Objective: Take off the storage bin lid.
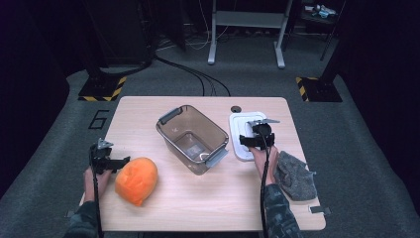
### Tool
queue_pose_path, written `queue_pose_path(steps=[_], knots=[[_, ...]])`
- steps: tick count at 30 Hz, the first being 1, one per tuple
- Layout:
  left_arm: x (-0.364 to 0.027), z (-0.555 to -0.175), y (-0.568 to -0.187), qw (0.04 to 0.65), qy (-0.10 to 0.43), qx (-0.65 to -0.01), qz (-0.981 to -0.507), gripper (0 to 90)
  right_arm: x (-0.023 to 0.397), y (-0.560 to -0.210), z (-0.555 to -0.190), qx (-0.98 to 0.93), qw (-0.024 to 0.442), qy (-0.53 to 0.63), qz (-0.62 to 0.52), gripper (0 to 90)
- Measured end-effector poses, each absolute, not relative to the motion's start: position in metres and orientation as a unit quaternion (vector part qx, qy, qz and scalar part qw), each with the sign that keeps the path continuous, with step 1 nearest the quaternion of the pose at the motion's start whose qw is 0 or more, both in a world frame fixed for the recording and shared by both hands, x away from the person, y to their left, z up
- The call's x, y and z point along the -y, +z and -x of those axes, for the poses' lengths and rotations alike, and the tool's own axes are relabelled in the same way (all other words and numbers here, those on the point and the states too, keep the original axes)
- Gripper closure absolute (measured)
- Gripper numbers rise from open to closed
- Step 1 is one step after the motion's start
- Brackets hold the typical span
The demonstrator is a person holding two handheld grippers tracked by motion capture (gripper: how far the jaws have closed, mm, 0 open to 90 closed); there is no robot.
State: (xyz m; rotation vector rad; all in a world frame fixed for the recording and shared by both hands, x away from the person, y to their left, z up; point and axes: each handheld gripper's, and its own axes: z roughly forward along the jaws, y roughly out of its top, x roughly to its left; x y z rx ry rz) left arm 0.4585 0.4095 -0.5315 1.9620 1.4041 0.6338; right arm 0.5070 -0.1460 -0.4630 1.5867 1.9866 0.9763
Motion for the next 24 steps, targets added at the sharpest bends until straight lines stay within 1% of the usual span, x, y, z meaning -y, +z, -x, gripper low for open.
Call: queue_pose_path(steps=[5,10,14,24], knots=[[-0.41,-0.459,-0.532,0.321,0.24,-0.535,-0.744,0.5,0.139,-0.464,-0.488,-0.729,0.212,0.356,-0.545,13.9],[-0.411,-0.46,-0.532,0.324,0.234,-0.536,-0.744,1.2,0.138,-0.465,-0.473,-0.741,0.213,0.363,-0.524,10.6],[-0.411,-0.46,-0.532,0.324,0.234,-0.536,-0.744,1.2,0.138,-0.472,-0.459,-0.75,0.206,0.365,-0.512,7.5],[-0.411,-0.461,-0.532,0.323,0.232,-0.535,-0.745,1.0,0.129,-0.49,-0.423,-0.778,0.199,0.363,-0.472,2.9]])
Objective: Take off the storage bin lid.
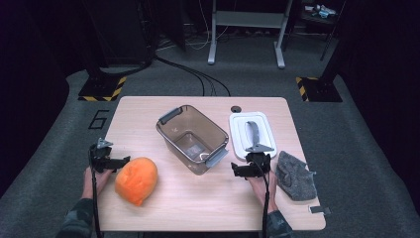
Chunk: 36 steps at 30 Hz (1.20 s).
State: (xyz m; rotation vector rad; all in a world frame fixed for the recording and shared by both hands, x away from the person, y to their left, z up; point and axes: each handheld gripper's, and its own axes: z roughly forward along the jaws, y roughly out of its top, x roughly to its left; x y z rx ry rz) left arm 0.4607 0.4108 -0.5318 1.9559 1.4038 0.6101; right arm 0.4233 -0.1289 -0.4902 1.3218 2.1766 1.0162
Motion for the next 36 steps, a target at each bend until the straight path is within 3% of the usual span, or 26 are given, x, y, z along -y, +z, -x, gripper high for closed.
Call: queue_pose_path(steps=[14,29,36], knots=[[-0.415,-0.455,-0.525,0.317,0.216,-0.561,-0.733,0.0,0.122,-0.522,-0.388,-0.798,0.193,0.352,-0.449,0.0],[-0.423,-0.426,-0.476,0.362,0.228,-0.595,-0.681,0.0,0.125,-0.529,-0.384,-0.802,0.196,0.348,-0.444,0.0],[-0.406,-0.409,-0.453,0.358,0.228,-0.576,-0.699,0.0,0.128,-0.53,-0.385,-0.802,0.193,0.345,-0.448,1.0]])
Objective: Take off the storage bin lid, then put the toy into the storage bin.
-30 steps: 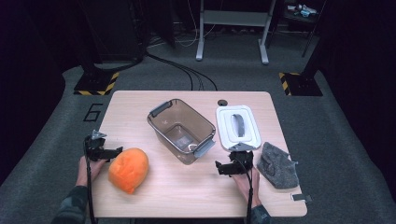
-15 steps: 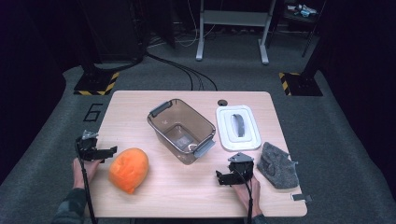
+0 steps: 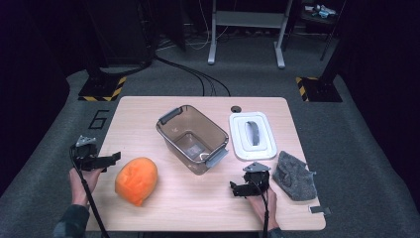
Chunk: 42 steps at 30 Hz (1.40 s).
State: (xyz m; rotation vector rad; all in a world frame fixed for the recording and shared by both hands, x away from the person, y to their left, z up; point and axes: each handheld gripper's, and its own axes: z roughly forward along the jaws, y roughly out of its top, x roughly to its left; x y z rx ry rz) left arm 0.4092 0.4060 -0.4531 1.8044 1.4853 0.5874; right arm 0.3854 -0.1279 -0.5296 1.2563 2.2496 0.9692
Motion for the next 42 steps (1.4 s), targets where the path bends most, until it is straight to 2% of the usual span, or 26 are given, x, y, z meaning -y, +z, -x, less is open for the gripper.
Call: queue_pose_path(steps=[10,21,36,37,39,42], knots=[[-0.382,-0.382,-0.438,0.369,0.234,-0.554,-0.709,0.1,0.128,-0.529,-0.385,-0.802,0.186,0.344,-0.451,2.2],[-0.362,-0.357,-0.435,0.391,0.203,-0.53,-0.725,0.1,0.125,-0.53,-0.385,-0.801,0.193,0.341,-0.453,2.5],[-0.33,-0.346,-0.445,0.36,0.196,-0.52,-0.75,0.1,0.124,-0.53,-0.384,-0.798,0.197,0.342,-0.455,2.5],[-0.328,-0.346,-0.446,0.355,0.195,-0.521,-0.751,1.9,0.124,-0.53,-0.384,-0.798,0.197,0.342,-0.455,2.4],[-0.325,-0.344,-0.448,0.349,0.193,-0.517,-0.757,15.1,0.124,-0.53,-0.385,-0.8,0.199,0.34,-0.453,2.5],[-0.322,-0.343,-0.451,0.341,0.199,-0.516,-0.76,17.0,0.124,-0.53,-0.384,-0.799,0.2,0.341,-0.453,2.5]])
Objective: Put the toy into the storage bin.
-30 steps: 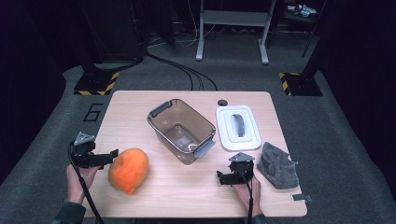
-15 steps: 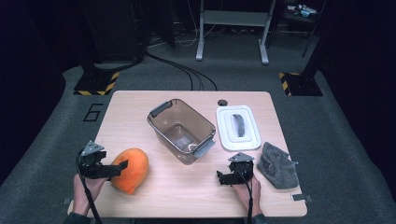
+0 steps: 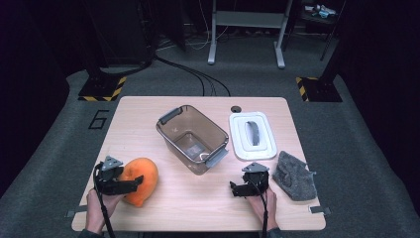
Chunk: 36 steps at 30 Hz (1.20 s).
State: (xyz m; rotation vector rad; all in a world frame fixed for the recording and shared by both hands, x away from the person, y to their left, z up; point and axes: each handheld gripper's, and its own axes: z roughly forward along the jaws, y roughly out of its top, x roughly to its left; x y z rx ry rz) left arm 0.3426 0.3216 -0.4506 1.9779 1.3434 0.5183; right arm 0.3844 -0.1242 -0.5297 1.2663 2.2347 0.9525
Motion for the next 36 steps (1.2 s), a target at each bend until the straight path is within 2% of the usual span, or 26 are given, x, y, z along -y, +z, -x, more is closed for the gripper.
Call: queue_pose_path(steps=[5,11,17,23,36], knots=[[-0.32,-0.344,-0.458,0.336,0.194,-0.519,-0.762,27.3,0.124,-0.53,-0.385,-0.801,0.197,0.341,-0.452,2.4],[-0.319,-0.346,-0.463,0.338,0.193,-0.514,-0.764,43.9,0.126,-0.53,-0.386,-0.805,0.198,0.338,-0.446,2.2],[-0.321,-0.347,-0.463,0.34,0.194,-0.506,-0.768,54.6,0.126,-0.53,-0.386,-0.806,0.2,0.337,-0.443,2.1],[-0.322,-0.346,-0.464,0.348,0.202,-0.5,-0.767,62.0,0.126,-0.53,-0.386,-0.805,0.197,0.338,-0.446,2.1],[-0.326,-0.341,-0.455,0.356,0.212,-0.486,-0.769,72.3,0.125,-0.53,-0.386,-0.802,0.196,0.341,-0.45,2.1]])
